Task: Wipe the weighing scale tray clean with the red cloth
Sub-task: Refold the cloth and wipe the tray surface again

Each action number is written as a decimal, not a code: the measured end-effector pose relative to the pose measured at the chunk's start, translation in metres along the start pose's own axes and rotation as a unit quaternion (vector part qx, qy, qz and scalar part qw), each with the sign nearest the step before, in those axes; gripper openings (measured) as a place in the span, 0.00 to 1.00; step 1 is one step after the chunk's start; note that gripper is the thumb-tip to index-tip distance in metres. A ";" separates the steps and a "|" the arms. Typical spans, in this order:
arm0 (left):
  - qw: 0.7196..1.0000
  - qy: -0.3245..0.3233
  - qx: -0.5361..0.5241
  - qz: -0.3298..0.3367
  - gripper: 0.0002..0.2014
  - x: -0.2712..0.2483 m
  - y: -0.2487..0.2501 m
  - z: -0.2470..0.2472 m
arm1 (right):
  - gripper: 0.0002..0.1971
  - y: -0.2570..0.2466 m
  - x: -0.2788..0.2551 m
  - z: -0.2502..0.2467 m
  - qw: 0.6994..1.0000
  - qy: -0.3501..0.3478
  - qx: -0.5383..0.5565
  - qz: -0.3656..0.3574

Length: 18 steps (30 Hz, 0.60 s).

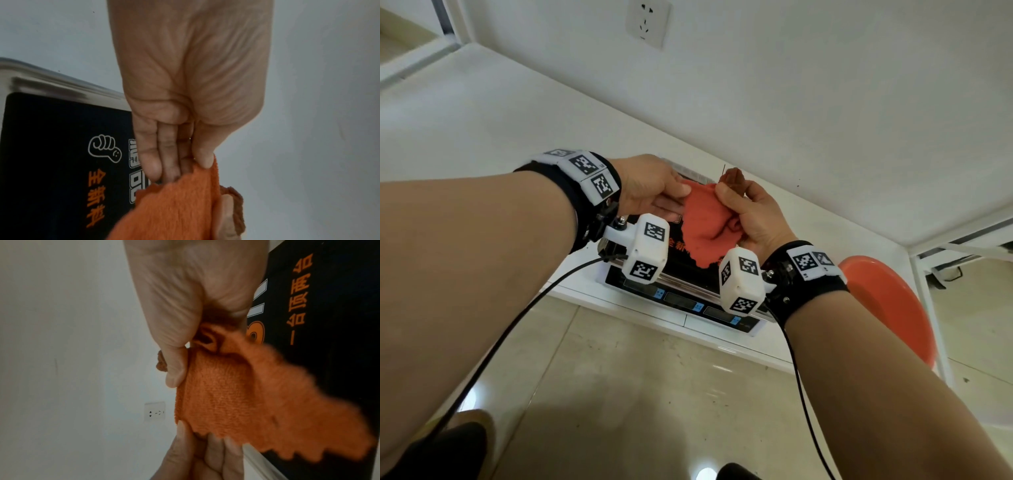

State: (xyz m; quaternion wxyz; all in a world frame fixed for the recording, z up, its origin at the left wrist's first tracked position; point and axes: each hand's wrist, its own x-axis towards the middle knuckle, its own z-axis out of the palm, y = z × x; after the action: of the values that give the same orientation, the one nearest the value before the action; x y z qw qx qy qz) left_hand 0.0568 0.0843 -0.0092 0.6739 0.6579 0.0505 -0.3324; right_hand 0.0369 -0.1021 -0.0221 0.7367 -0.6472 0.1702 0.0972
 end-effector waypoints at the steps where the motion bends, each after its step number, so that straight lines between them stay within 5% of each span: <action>1: 1.000 0.003 -0.008 0.003 0.10 0.000 0.001 0.002 | 0.12 0.000 0.000 0.000 1.000 0.000 -0.013 0.006; 10: 0.998 0.047 -0.046 -0.011 0.10 0.006 0.009 0.004 | 0.12 -0.002 -0.001 0.001 0.999 -0.020 0.010 0.049; 13: 0.997 -0.012 -0.069 0.018 0.12 0.005 0.010 0.000 | 0.07 0.000 0.001 0.000 0.998 -0.013 -0.009 0.059; 18: 0.995 -0.059 -0.048 0.062 0.27 0.000 0.010 0.004 | 0.07 0.001 -0.003 0.009 0.997 -0.011 0.019 0.075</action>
State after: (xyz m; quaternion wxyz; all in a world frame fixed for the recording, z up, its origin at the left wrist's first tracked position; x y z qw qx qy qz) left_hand 0.0607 0.0792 -0.0001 0.7258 0.6059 -0.0142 -0.3254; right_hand 0.0352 -0.0933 -0.0211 0.7416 -0.6172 0.2117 0.1559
